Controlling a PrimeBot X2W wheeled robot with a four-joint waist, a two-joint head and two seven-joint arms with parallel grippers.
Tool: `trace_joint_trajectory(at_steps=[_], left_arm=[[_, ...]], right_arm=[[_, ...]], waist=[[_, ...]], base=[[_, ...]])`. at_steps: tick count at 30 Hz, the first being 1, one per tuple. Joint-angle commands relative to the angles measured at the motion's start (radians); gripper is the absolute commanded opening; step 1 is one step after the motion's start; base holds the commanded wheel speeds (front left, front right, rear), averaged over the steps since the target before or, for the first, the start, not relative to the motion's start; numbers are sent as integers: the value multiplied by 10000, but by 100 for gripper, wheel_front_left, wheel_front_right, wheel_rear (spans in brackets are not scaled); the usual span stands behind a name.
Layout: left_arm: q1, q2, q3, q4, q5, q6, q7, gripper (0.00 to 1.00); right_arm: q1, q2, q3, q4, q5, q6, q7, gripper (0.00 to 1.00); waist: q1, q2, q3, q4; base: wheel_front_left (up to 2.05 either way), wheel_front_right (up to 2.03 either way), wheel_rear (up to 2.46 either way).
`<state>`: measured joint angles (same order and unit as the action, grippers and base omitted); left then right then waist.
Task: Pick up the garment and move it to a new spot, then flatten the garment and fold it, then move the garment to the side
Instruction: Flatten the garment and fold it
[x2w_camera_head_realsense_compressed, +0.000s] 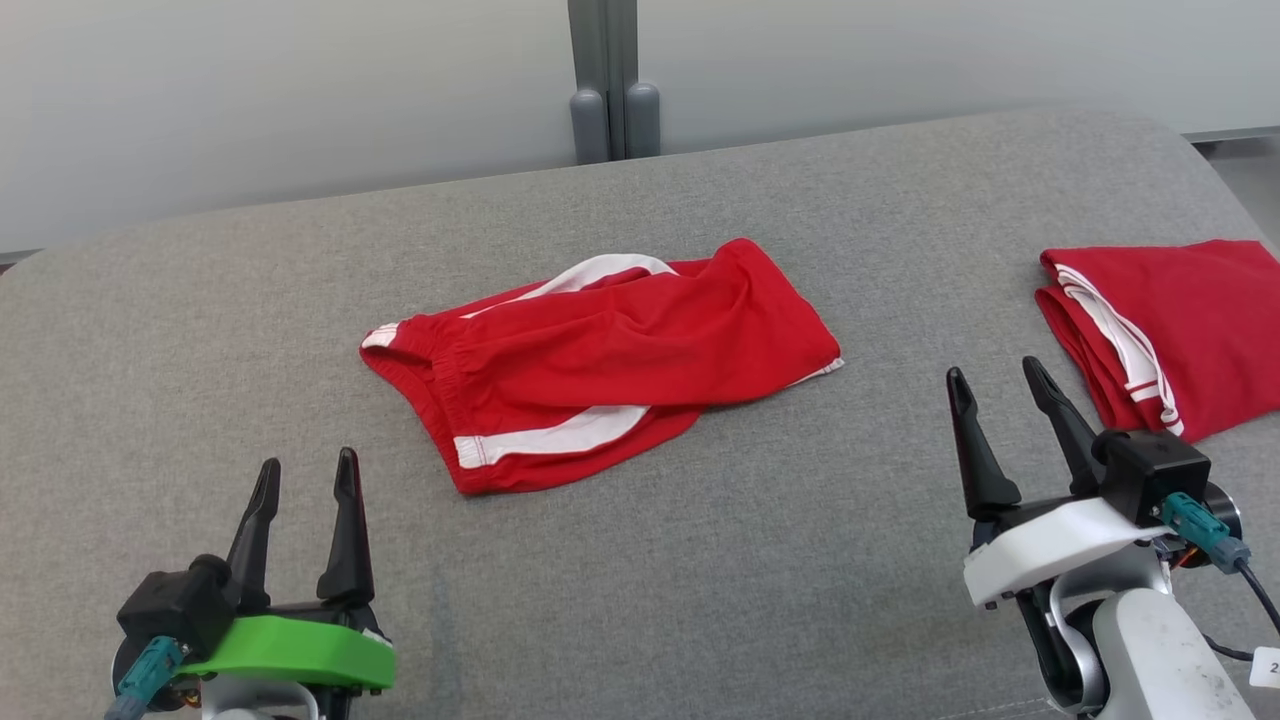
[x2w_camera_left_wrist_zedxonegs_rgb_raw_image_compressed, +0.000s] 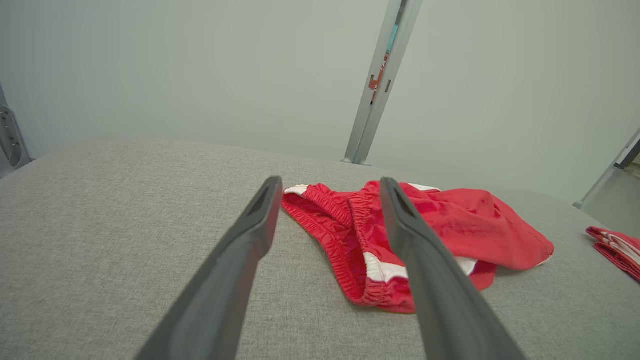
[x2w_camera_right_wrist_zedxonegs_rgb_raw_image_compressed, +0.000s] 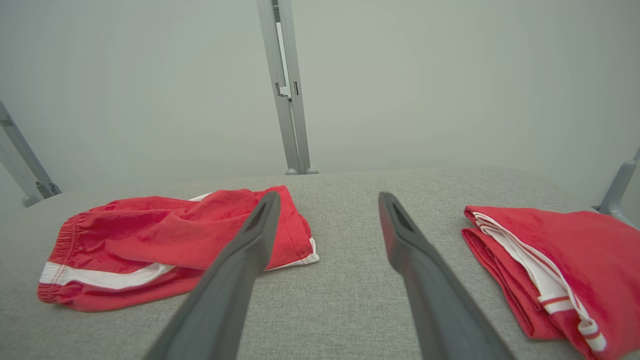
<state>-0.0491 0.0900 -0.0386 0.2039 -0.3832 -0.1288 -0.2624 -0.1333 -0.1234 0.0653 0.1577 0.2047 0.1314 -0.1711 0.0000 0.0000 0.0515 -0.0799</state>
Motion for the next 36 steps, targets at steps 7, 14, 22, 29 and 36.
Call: trace_joint_trajectory(at_steps=[7,14,22,29,36], left_arm=[[84,41,-95,-9,55,-29,-25,100],[-99,41,-186,-4,-57,-29,-25,100],[-1040,383,-1412,1053,-423,-30,309,100],[-2656,592,-2917,2703,-1245,-28,1357,100],[-3964,609,-3850,4096,-1675,-28,1496,100]], right_arm=[[155,68,-63,-225,-47,-17,77,100],[-13,11,27,-233,-153,-17,226,100],[-896,-384,314,609,-250,-17,1483,100],[-2513,-820,1021,2528,-21,-18,2288,100],[-4173,-918,1805,4617,203,-17,2095,100]], waist=[[0,0,129,100],[0,0,298,177],[0,0,663,203],[0,0,1312,307],[0,0,1927,472]], base=[[0,0,0],[0,0,0],[0,0,0],[0,0,0],[0,0,0]])
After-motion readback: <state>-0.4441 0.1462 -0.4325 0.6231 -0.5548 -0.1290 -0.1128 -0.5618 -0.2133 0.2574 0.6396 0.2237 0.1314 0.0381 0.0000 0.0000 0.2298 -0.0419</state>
